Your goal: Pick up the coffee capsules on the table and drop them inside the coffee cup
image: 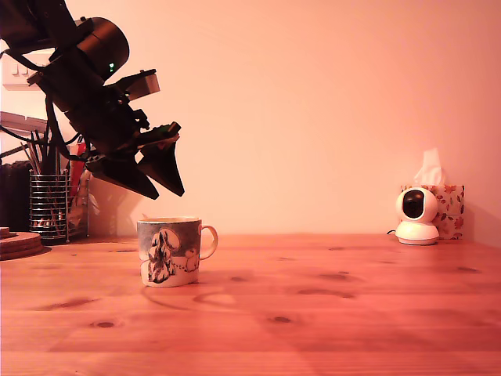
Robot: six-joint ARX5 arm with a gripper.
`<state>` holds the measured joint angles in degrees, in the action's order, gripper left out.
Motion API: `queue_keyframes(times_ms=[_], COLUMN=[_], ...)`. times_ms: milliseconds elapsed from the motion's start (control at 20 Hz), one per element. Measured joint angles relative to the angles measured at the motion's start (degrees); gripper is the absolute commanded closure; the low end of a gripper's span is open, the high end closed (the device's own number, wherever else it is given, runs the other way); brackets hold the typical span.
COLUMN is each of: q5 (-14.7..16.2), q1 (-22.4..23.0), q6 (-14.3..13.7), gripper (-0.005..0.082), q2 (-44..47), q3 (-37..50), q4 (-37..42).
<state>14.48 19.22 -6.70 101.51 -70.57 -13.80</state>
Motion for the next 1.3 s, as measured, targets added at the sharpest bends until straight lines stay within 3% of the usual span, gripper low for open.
queue_keyframes(times_ms=[150, 250, 350, 500, 950, 1150, 1300], q5=[0.00, 0.00, 0.02, 0.09, 1.95, 5.14, 5.60], q1=[0.00, 0.00, 0.00, 0.00, 0.00, -0.22, -0.22], q6=[-1.01, -1.03, -1.03, -1.03, -1.05, -1.03, -0.92], gripper=[0.0304, 0.0353, 0.0464, 0.0771, 0.0790, 0.0790, 0.0790], q2=[0.00, 0.00, 0.00, 0.00, -0.55, -4.63, -9.44], q3=[0.00, 0.00, 0.00, 0.00, 0.00, 0.02, 1.62], q4=[0.00, 0.00, 0.00, 0.00, -3.54, -5.88, -3.74])
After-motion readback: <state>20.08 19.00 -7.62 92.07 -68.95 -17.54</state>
